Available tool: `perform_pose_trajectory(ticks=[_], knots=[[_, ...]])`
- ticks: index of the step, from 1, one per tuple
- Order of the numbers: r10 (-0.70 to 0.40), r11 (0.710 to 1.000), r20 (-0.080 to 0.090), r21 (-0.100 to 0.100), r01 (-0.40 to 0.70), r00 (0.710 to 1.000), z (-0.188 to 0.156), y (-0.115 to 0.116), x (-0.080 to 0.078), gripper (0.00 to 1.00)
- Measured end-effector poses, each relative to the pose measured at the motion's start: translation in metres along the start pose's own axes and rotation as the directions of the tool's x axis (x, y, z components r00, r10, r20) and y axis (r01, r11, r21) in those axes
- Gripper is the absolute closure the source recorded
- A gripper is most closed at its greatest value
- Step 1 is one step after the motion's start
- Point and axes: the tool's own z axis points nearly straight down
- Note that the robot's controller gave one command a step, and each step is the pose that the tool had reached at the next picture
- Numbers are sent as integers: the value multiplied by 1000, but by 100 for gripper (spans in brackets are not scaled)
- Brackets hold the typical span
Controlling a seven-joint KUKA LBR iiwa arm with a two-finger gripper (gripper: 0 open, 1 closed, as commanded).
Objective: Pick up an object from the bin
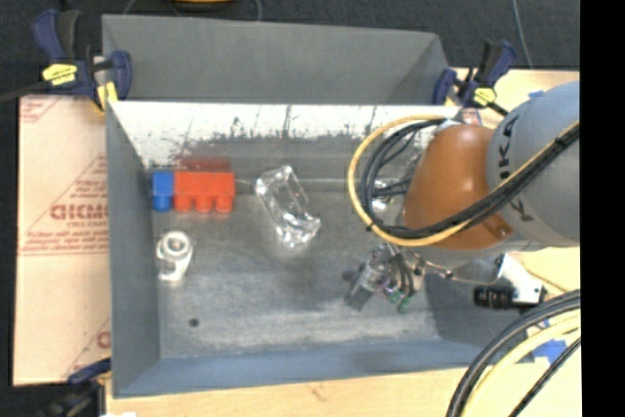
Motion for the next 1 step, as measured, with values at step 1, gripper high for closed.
perform_pose_trajectory(ticks=[1], knots=[[-7,1000,3,-2,7,1000,-43,0,-2,100]])
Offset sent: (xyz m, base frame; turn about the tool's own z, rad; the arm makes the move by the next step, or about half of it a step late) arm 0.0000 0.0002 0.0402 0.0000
